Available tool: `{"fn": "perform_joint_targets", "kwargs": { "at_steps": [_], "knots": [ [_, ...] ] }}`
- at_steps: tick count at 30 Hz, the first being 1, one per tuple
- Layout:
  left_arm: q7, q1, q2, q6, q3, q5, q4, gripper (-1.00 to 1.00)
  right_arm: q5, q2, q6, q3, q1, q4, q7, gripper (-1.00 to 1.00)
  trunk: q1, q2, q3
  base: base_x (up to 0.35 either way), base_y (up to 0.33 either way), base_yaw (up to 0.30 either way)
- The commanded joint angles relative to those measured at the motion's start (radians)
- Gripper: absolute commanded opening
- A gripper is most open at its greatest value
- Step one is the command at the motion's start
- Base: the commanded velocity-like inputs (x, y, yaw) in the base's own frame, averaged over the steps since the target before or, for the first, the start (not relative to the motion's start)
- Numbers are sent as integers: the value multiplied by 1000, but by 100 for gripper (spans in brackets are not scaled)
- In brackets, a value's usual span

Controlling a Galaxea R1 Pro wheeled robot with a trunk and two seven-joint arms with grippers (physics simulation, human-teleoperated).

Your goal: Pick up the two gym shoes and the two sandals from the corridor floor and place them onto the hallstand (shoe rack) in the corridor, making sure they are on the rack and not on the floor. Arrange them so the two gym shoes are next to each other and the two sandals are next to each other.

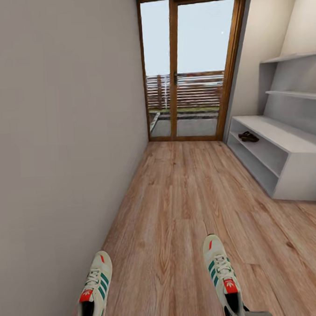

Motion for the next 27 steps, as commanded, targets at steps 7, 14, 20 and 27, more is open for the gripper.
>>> {"fn": "perform_joint_targets", "kwargs": {
  "at_steps": [7,14,20,27],
  "knots": [
    [-5,0,0,-3,9,-11,0,-100,8,-18,-5,-3,-1,-2,13,-100,0,0,-1,339,-101,0],
    [-5,0,0,-3,9,-11,0,-100,10,-25,-5,-1,-1,-1,15,-100,0,0,-1,339,-101,0],
    [-5,0,0,-4,9,-11,0,-100,9,-26,-4,-2,-1,1,15,-100,0,0,-1,339,-101,0],
    [-5,0,0,-4,9,-11,0,-100,8,-28,-6,-2,-1,42,13,-100,0,0,-1,339,-101,0]
  ]
}}
